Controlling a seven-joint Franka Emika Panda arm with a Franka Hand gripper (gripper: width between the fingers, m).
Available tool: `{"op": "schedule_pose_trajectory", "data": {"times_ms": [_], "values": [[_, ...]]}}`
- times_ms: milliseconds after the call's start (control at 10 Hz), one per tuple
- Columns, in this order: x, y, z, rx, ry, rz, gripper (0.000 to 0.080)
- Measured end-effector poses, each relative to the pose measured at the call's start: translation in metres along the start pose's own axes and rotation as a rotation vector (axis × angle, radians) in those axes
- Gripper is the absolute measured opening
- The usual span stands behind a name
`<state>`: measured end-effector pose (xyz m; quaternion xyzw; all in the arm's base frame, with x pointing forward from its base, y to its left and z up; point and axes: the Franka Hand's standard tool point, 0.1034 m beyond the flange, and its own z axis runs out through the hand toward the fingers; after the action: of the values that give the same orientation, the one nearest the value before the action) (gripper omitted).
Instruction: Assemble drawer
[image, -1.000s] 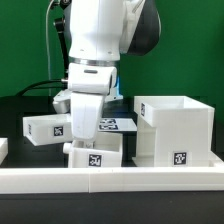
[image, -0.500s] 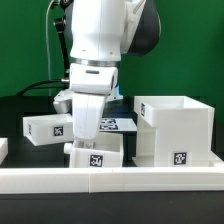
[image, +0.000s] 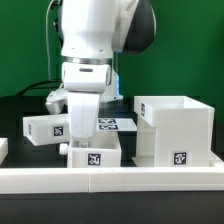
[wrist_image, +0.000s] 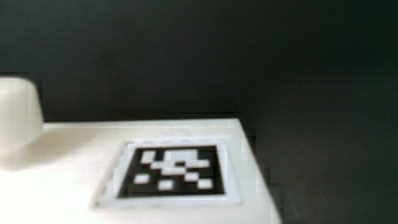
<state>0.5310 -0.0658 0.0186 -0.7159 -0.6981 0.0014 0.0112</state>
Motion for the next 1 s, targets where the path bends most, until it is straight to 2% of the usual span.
{"op": "schedule_pose_trajectory", "data": {"times_ms": [300,600,800,1000], "values": [[0.003,0.004,0.0,-0.009,0.01,-0.017,0.0041],[0.004,0.003,0.001,-0.006,0.01,-0.012,0.0041],[0.022,0.009,0.0,-0.013,0.018,-0.007,0.0041],[0.033,0.015,0.002,-0.015,0.019,-0.022,0.0041]]}}
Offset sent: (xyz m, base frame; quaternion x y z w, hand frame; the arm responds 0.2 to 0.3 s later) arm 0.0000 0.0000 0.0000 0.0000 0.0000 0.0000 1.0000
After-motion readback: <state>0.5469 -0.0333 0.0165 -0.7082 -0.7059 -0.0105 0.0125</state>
